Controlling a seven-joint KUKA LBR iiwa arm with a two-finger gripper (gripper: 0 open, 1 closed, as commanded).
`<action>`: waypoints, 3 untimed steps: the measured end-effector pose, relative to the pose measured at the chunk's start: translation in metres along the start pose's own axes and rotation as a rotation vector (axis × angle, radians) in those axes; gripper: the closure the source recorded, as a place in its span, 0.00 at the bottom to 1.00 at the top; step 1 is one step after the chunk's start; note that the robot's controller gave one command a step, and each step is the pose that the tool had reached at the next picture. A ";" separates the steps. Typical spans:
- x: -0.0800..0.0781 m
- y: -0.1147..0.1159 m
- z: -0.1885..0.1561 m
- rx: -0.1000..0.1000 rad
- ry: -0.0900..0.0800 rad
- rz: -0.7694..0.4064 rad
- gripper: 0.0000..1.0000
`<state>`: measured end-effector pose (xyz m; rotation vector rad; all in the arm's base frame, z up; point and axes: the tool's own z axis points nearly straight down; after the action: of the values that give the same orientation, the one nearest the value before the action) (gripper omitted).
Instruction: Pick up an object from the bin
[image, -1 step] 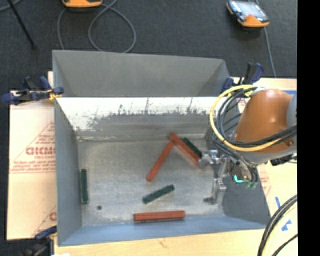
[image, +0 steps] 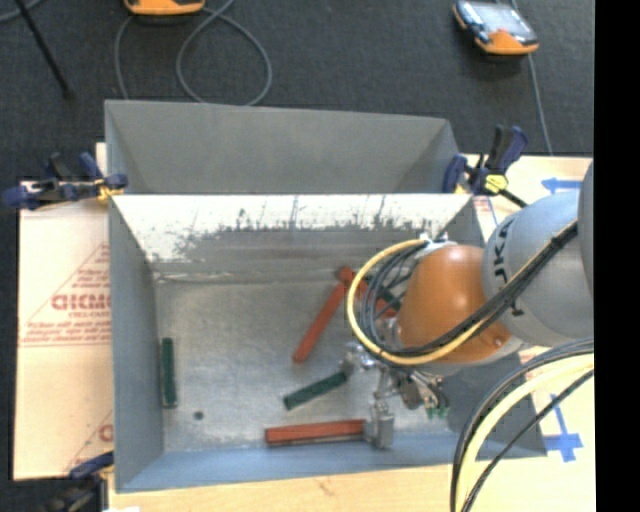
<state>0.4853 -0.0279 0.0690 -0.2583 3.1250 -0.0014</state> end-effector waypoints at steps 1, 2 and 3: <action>-0.098 0.070 -0.003 -0.002 -0.002 -0.375 0.00; -0.098 0.068 -0.005 -0.002 0.003 -0.373 1.00; -0.098 0.068 -0.002 -0.002 0.000 -0.374 0.00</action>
Offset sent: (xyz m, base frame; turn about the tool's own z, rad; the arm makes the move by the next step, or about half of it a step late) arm 0.0831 0.0839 0.0010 -0.3750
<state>0.5703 0.0555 0.0716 -0.8344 3.0233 -0.0006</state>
